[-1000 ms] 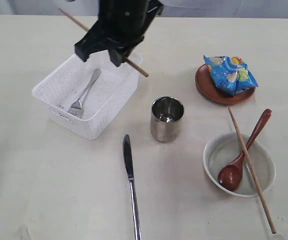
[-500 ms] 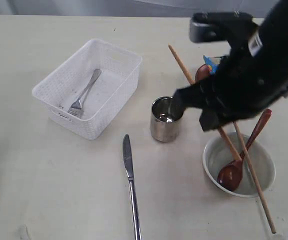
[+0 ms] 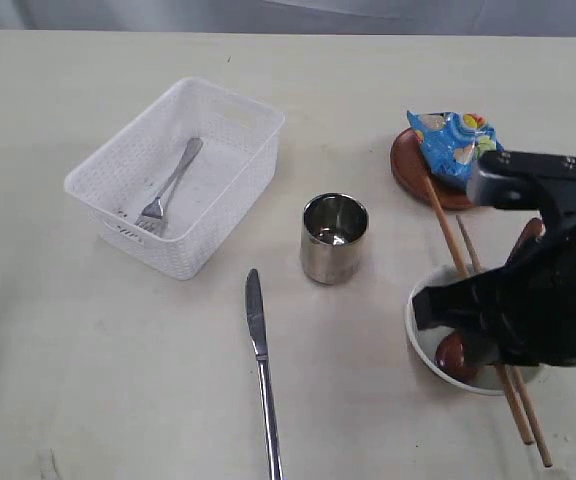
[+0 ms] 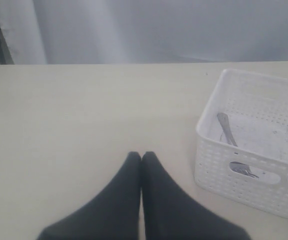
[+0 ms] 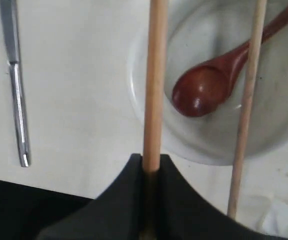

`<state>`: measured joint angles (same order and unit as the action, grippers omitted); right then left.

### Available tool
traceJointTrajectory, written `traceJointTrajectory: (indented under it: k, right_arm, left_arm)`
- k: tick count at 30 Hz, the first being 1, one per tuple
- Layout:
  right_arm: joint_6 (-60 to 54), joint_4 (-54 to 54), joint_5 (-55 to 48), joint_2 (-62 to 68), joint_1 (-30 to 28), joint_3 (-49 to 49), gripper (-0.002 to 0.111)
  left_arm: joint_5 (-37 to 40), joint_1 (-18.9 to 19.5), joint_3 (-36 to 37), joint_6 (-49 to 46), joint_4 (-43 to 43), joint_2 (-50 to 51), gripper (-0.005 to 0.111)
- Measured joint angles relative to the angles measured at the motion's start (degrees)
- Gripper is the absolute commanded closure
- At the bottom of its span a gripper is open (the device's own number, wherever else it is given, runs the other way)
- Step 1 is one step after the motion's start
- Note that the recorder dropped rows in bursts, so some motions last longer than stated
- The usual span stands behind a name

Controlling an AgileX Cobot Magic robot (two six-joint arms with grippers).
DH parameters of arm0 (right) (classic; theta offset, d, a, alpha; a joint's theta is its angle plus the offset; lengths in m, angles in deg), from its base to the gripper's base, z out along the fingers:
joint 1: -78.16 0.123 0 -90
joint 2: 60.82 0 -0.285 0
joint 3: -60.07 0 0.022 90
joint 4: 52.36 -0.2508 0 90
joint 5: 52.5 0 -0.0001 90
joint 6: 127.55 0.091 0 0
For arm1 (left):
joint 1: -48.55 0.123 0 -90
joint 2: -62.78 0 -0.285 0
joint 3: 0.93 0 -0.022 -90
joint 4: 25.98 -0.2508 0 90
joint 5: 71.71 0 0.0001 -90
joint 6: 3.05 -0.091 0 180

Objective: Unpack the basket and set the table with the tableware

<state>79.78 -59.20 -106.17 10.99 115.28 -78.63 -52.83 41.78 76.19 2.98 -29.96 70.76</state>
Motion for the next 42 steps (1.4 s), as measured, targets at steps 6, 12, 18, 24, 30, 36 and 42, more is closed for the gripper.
traceJointTrajectory:
  k: [6,12,18,24,30,36,42]
  right_arm:
    - [0.7,0.2,4.3,0.0,0.0,3.9,0.109]
    - [1.7,0.2,5.6,0.0,0.0,5.7,0.109]
    - [2.7,0.2,7.2,0.0,0.0,7.7,0.109]
    - [4.6,1.4,10.0,0.0,0.0,8.4,0.109]
    - [5.9,1.8,11.1,0.0,0.0,11.5,0.109]
    - [5.0,3.1,13.6,0.0,0.0,11.7,0.109]
    - [4.5,5.0,12.6,2.8,0.0,12.0,0.109]
  left_arm:
    - [0.0,0.0,0.0,0.0,0.0,0.0,0.107]
    - [0.0,0.0,0.0,0.0,0.0,0.0,0.107]
    - [0.0,0.0,0.0,0.0,0.0,0.0,0.107]
    - [0.0,0.0,0.0,0.0,0.0,0.0,0.107]
    - [0.0,0.0,0.0,0.0,0.0,0.0,0.107]
    - [0.0,0.0,0.0,0.0,0.0,0.0,0.107]
    - [0.0,0.0,0.0,0.0,0.0,0.0,0.107]
